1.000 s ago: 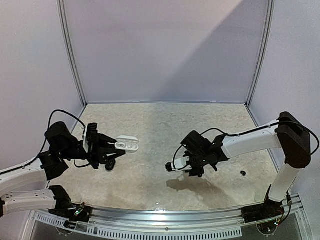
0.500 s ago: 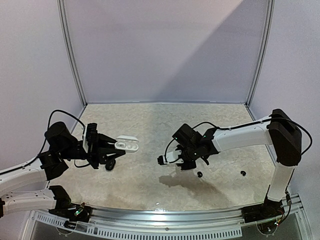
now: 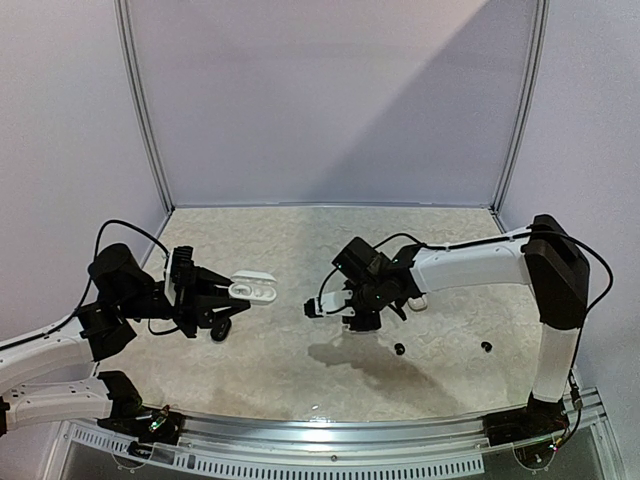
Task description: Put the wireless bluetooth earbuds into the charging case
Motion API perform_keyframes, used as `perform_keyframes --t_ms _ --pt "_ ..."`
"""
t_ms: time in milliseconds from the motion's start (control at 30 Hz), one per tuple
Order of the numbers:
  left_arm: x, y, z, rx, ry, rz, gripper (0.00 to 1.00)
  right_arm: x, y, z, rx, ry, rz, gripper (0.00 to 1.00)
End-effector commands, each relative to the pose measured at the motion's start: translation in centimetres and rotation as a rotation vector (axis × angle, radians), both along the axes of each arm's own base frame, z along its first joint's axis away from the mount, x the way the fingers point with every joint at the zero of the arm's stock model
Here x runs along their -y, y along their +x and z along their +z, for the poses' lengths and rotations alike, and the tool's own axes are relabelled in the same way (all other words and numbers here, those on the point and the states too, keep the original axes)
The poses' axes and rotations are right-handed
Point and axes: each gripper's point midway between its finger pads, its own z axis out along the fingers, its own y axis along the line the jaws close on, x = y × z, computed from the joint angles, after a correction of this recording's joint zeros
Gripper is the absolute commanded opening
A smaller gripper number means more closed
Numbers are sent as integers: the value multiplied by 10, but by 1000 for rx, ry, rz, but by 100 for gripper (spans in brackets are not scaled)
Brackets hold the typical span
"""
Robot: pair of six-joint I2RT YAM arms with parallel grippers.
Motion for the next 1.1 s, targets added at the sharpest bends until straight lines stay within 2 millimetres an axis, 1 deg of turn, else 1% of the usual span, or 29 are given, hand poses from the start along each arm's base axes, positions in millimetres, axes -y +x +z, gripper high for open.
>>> perform_keyframes --t_ms 0,67,133,167,200,233,333,500,600,867,1000,1067 --pt "-2 1 2 4 4 9 0 7 13 13 -69 49 -90 17" --pt "-2 1 2 3 4 8 0 8 16 23 -110 89 -121 19" --pt "-2 1 1 3 4 9 0 12 14 25 -173 93 -144 22" --pt "-2 1 1 5 3 9 0 14 12 22 -202 79 -150 23" --pt "-1 1 1 5 3 9 0 15 8 14 -231 55 -148 25" --pt "-1 1 2 5 1 9 0 15 7 10 -247 40 -144 26" --pt "-2 1 2 2 2 11 0 15 6 -8 -276 12 -148 26" --pt "-2 1 2 -2 4 11 0 14 4 -18 -297 6 -150 26" --pt "-2 1 2 1 2 12 0 17 1 -25 -318 -12 -148 25" --pt "-2 3 2 -2 2 20 0 29 -12 -30 -356 -34 -167 24" --pt "-1 2 4 7 0 12 0 35 -20 -30 -381 -46 -169 24" --pt "-1 2 4 8 3 11 0 38 -24 -28 -390 -40 -169 22"
